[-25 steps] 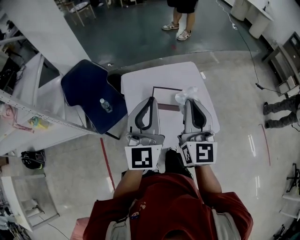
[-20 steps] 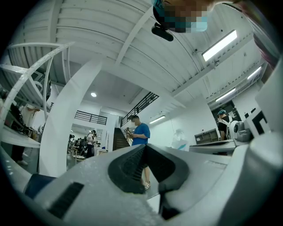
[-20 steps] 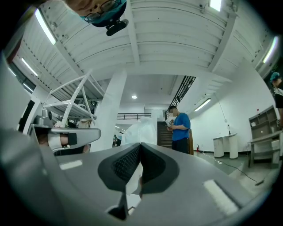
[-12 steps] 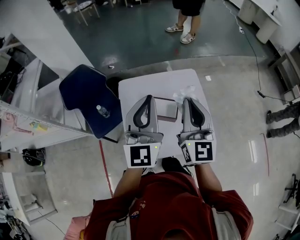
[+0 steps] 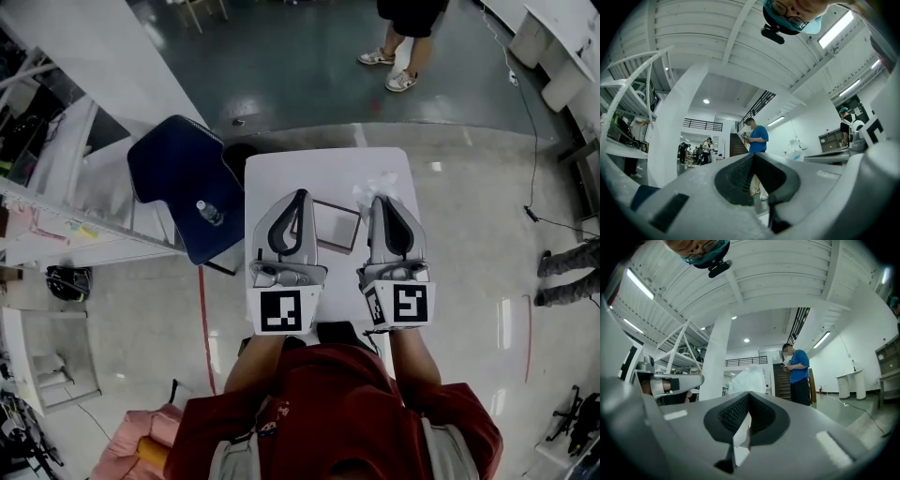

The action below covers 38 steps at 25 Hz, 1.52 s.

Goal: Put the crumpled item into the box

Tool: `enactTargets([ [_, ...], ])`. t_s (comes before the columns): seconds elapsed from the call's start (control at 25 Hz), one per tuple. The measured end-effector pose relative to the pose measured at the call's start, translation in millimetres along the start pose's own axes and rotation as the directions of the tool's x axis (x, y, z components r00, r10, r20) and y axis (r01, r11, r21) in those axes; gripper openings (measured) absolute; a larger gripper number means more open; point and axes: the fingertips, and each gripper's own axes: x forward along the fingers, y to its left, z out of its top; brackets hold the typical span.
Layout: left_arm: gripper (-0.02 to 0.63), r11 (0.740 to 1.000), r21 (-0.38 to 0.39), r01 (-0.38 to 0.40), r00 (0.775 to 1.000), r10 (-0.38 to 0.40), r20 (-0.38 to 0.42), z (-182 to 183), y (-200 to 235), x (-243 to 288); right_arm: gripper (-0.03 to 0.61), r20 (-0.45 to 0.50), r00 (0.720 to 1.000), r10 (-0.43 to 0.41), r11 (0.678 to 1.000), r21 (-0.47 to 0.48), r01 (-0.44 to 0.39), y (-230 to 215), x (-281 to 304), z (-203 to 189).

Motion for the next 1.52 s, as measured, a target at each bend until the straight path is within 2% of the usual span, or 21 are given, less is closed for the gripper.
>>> enactTargets([
  [0.36, 0.003, 0.996, 0.038, -0.077, 0.997, 0.077, -0.021, -9.6, -6.6, 9.5, 0.002, -0.028, 0.997, 0.075, 0.997, 0.024, -0.075, -17.5, 11.9, -16.2],
  [0.68, 0.003, 0.993, 0.042, -0.107, 0.993, 0.109, -0.049, -22.9, 5.0, 8.4, 0.003, -0.092, 0.987, 0.135, 0.989, 0.071, -0.129, -8.0, 23.3, -39.9],
  [1.08, 0.002, 0.995, 0.029, -0.095, 0.993, 0.097, -0.073, -41.9, 27.7, 11.7, 0.002, -0.153, 0.974, 0.165, 0.986, 0.02, -0.164, 19.2, 43.2, -66.7],
  [1.36, 0.003, 0.996, 0.026, -0.088, 0.991, 0.09, -0.097, -58.8, 45.2, 20.8, 0.003, -0.207, 0.964, 0.168, 0.986, 0.023, -0.166, 30.5, 63.3, -88.3],
  [1.52, 0.003, 0.995, 0.009, -0.101, 0.988, 0.101, -0.114, -67.6, 55.8, 22.6, 0.003, -0.257, 0.952, 0.169, 0.984, -0.018, -0.179, 33.7, 71.3, -109.4],
])
